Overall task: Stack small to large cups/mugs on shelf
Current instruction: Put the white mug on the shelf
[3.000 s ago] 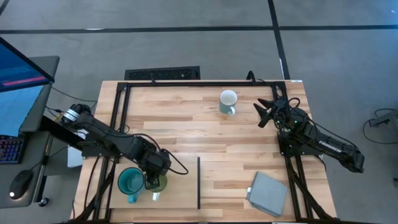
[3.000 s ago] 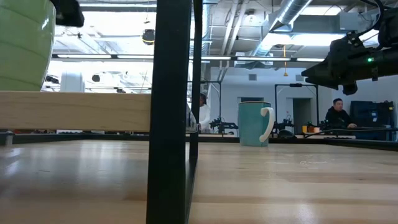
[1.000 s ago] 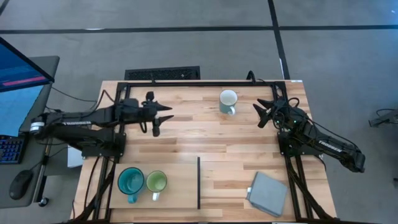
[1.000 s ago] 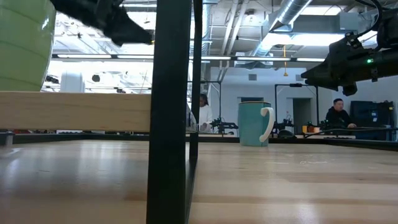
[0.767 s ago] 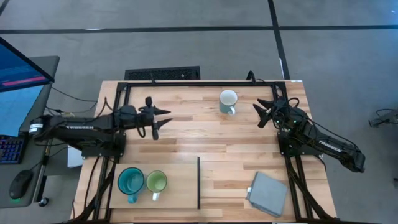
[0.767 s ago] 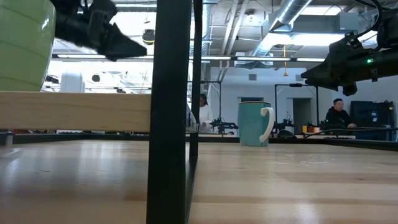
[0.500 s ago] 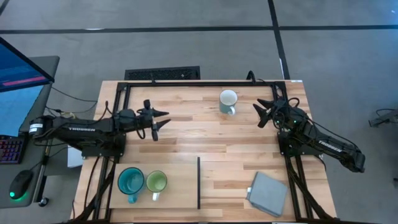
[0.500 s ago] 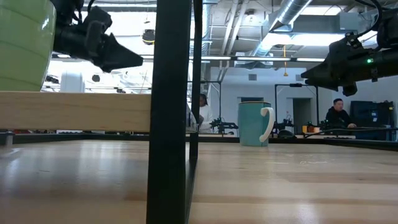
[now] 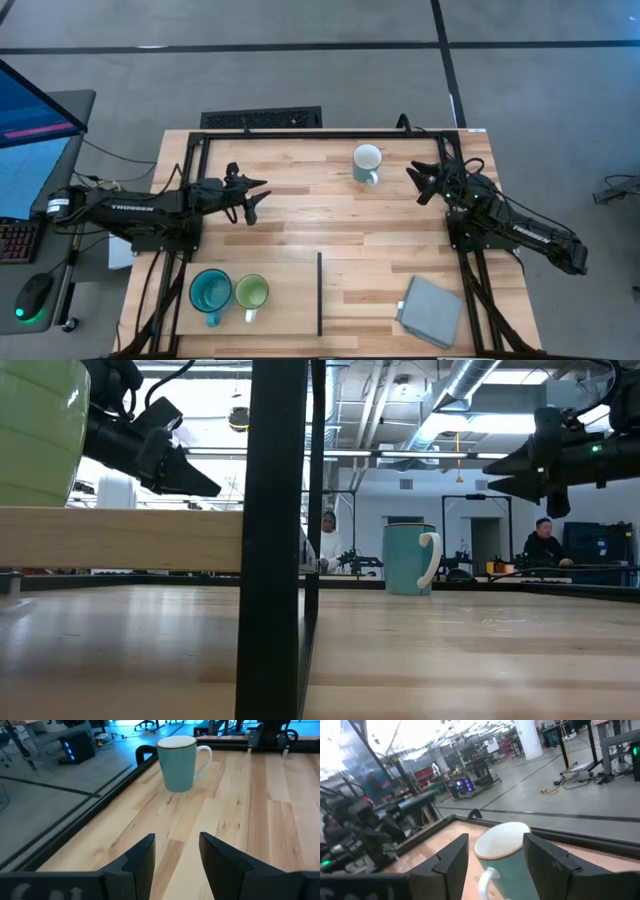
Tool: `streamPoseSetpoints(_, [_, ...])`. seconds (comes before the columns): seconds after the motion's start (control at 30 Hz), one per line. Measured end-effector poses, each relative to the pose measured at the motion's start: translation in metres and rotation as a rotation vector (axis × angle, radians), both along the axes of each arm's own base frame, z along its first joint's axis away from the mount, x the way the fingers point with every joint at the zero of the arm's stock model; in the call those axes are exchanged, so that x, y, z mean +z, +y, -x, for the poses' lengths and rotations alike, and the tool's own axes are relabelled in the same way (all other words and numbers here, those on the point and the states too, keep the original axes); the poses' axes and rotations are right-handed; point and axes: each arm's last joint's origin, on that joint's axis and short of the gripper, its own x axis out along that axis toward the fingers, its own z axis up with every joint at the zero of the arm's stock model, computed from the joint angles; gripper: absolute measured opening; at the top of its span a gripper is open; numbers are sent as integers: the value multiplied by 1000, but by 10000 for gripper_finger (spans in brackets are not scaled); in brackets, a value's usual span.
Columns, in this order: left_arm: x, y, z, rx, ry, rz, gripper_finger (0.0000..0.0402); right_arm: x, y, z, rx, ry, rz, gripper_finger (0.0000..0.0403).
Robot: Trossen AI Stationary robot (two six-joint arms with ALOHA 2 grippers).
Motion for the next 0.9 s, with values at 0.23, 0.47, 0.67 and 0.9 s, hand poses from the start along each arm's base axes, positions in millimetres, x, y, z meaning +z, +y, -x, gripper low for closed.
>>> streamPoseSetpoints(0.23, [0,0,0,-4,0,1,146,19,-1,-2,1,4,11,209])
streamPoseSetpoints(0.47, [-2,0,1,-4,25,5,146,44,-10,-18,3,91,-25,209])
streamPoseSetpoints(0.67, [-6,0,2,0,53,25,146,68,-26,-43,-12,187,-87,209])
streamPoseSetpoints(0.9, [-11,-1,4,14,100,73,146,86,-56,-74,-84,342,-261,209])
